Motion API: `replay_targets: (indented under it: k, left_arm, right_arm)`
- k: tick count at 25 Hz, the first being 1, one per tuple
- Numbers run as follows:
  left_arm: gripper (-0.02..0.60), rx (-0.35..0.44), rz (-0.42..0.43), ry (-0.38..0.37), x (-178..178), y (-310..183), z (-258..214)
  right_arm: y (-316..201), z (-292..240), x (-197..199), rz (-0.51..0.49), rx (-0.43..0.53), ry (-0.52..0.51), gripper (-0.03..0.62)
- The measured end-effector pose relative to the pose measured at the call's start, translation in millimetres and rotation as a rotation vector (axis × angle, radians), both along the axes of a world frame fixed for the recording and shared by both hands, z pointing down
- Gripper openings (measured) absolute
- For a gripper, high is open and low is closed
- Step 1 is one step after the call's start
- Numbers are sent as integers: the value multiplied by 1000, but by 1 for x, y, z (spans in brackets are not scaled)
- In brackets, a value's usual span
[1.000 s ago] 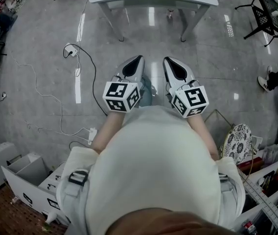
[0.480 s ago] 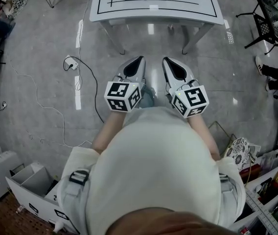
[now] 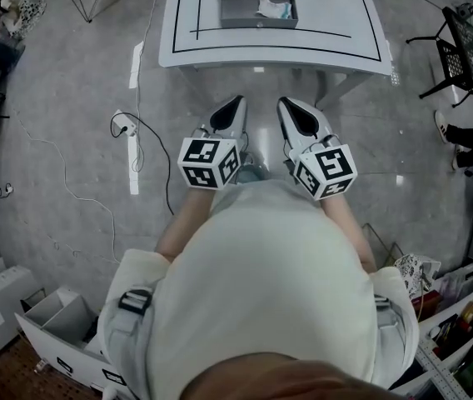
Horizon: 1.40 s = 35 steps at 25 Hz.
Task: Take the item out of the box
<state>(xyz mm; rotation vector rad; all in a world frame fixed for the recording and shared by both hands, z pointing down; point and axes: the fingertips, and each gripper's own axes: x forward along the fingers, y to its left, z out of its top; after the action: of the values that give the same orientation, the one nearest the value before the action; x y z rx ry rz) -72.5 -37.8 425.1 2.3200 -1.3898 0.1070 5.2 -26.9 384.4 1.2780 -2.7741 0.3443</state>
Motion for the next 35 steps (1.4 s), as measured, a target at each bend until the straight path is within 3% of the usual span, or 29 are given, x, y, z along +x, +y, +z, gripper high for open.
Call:
replay_targets:
  k: [19, 35]
  left_arm:
    - [1, -6, 22, -19, -35, -133, 6]
    - [2, -22, 37, -23, -27, -204, 16]
  right_arm:
    - [-134, 0, -38, 16, 18, -3, -2]
    - [-192, 13, -19, 42, -12, -1, -3]
